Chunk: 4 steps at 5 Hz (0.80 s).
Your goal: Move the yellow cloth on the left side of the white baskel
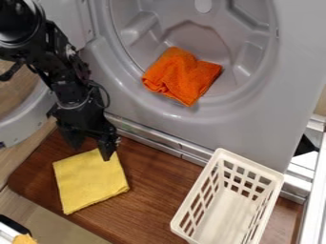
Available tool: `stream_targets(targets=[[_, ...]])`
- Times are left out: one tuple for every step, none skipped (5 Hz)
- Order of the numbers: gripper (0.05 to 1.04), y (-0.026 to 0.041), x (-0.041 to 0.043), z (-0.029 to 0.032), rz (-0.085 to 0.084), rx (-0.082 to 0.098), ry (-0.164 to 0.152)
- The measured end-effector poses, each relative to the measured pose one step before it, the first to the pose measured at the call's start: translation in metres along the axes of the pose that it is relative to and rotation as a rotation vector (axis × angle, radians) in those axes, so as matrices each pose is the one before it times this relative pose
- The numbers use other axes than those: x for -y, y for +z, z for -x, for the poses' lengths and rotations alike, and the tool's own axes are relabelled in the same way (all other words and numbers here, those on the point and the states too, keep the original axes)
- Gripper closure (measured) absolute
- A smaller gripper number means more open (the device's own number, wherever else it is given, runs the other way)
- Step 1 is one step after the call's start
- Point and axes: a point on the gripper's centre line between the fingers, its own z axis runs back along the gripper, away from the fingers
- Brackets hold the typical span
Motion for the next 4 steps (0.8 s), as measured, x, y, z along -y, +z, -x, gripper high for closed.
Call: stream_targets(targets=[[0.082,-0.00552,0.0016,0.0027,0.0097,-0.0174,0.002],[0.082,-0.01849,0.00315,0.00024,0.0161,0.0004,-0.0252],[0.082,-0.0161,-0.00081,0.00404,-0.0059,-0.0297,-0.0045],[0.082,-0.01085,-0.00307,-0.0008,-0.0109,-0.0196,0.0105]])
